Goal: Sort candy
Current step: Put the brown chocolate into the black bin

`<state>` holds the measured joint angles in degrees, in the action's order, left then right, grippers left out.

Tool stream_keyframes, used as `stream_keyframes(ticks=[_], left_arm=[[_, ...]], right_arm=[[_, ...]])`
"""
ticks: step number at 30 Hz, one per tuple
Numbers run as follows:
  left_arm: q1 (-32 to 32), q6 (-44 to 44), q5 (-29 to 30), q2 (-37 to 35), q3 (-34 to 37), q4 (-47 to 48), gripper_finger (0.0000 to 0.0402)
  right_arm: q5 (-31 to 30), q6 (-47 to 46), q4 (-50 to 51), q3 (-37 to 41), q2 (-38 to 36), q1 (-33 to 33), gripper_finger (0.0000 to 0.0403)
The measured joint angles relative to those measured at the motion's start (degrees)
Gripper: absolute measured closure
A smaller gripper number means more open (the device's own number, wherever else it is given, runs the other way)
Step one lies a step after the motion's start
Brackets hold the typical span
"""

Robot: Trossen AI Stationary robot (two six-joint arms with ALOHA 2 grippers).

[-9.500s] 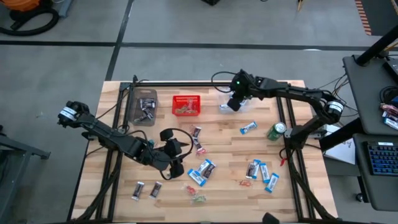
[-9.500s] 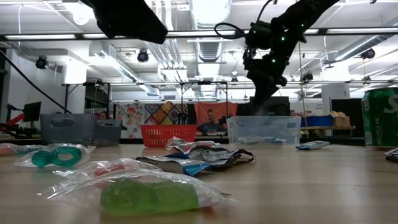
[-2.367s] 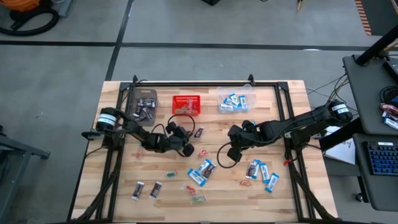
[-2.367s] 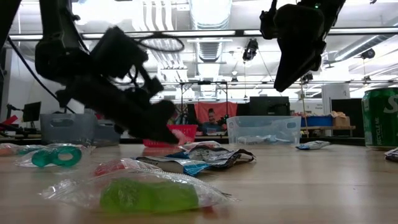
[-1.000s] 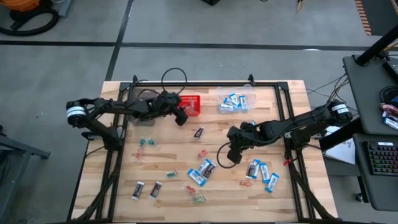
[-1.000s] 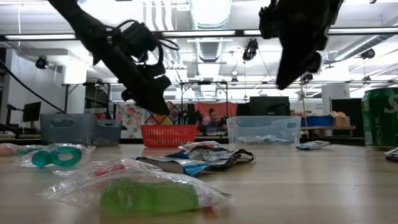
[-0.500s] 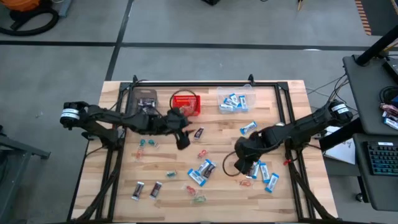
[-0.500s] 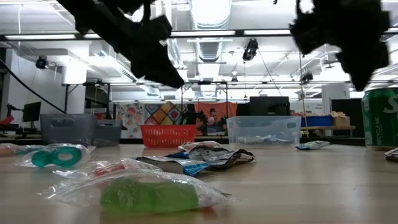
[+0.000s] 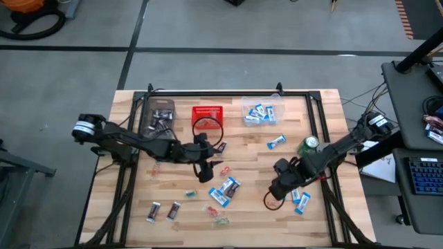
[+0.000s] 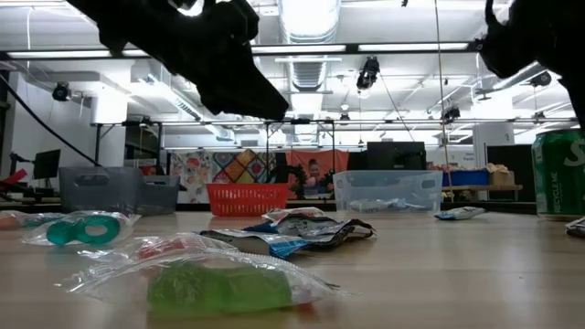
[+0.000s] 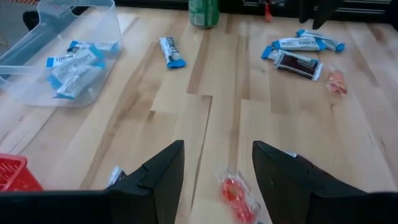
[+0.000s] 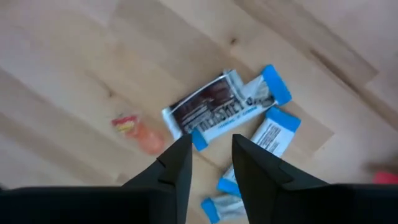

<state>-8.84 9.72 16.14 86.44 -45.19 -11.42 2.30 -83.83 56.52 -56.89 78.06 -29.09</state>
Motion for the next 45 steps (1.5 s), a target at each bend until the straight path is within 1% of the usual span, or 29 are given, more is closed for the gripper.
stream_keyframes(ticks=[2, 5, 8, 13, 16, 20, 23, 25, 30, 34, 37, 41, 45], left_arm=[[0.0, 0.0, 0.0, 0.4, 0.0, -0.1, 0.0229], [0.0, 0.0, 0.0, 0.7, 0.0, 0.0, 0.0229], [0.0, 0.0, 0.1, 0.6, 0.0, -0.2, 0.0229], [0.0, -0.1, 0.0, 0.6, 0.1, -0.2, 0.0229], [0.0, -0.2, 0.1, 0.6, 0.1, -0.2, 0.0229], [0.0, -0.2, 1.3, 0.6, 0.1, -0.4, 0.0229], [0.0, -0.1, 3.4, 0.6, 0.1, -0.5, 0.0229], [0.0, 0.0, 4.0, 0.6, 0.1, -0.7, 0.0229], [0.0, 0.2, 4.3, 0.6, 0.1, -1.9, 0.0229], [0.0, 0.2, 4.3, 0.6, 0.1, -2.6, 0.0229], [0.0, 0.2, 4.3, 0.6, 0.1, -2.6, 0.0229], [0.0, 0.0, 4.3, 0.6, 0.1, -2.7, 0.0229], [0.0, 0.0, 4.3, 0.6, 0.1, -3.0, 0.0229]], right_arm=[[-1.1, -1.8, -0.1, 0.5, 1.1, -0.8, 0.0286], [-0.8, -3.2, -0.3, 1.1, 4.1, -0.9, 0.0265], [-0.5, -2.6, -1.4, 1.1, 7.7, -0.8, 0.0242], [-0.4, -1.7, -6.1, 1.1, 12.0, -0.8, 0.0207], [-0.5, -1.6, -7.4, 1.1, 14.1, -0.6, 0.0198], [-0.9, 0.0, -8.8, 1.1, 16.0, -0.3, 0.0198], [-1.7, 0.2, -9.2, 1.0, 16.5, -0.1, 0.0211], [-2.4, 0.3, -9.2, 1.0, 16.5, -0.1, 0.0226], [-4.2, 0.3, -9.5, 1.0, 16.0, 0.0, 0.0282], [-4.2, 0.8, -9.7, 0.8, 15.6, 0.1, 0.0329], [-4.0, 1.2, -9.5, 0.7, 15.3, 0.1, 0.0356], [-3.9, 2.5, -9.5, 0.0, 14.4, 0.2, 0.0377], [-5.0, 4.2, -9.3, -0.4, 12.6, 0.6, 0.0381]])
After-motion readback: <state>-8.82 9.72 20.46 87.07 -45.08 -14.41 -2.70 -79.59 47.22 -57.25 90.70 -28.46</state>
